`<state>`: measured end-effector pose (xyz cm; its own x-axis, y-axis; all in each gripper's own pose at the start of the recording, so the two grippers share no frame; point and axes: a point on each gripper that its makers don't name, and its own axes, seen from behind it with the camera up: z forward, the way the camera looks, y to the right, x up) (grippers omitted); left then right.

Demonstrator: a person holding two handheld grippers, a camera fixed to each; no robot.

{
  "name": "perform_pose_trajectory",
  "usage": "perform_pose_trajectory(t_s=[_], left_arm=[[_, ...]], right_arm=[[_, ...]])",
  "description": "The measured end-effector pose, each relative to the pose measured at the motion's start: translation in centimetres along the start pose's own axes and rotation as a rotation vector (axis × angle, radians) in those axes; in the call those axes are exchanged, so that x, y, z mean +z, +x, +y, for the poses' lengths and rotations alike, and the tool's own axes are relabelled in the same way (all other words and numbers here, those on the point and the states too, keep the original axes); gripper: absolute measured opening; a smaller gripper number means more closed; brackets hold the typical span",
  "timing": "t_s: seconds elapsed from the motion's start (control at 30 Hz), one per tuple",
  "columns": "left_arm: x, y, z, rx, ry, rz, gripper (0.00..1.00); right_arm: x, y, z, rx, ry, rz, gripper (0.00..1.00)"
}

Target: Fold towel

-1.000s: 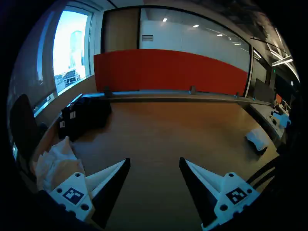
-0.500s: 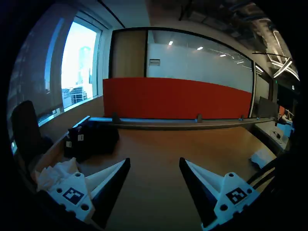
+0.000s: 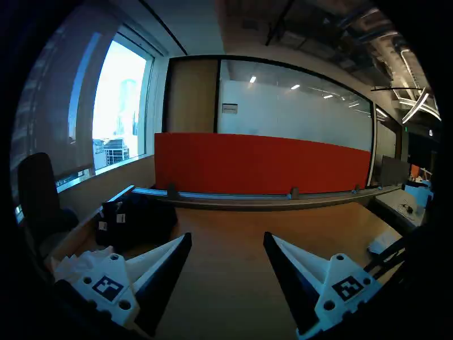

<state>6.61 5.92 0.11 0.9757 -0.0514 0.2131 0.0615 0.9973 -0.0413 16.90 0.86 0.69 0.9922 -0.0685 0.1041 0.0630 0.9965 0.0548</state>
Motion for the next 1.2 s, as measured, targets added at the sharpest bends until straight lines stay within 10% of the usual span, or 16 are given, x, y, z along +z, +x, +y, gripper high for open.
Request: perform_pose_trajectory(t_s=[1.2], left_arm=[[0.6, -1.4, -3.4, 0.052, 0.051, 0.131, 0.94]], right_arm=[[1.2, 3.8, -1.2, 0.113, -0.036, 0.002, 1.0]])
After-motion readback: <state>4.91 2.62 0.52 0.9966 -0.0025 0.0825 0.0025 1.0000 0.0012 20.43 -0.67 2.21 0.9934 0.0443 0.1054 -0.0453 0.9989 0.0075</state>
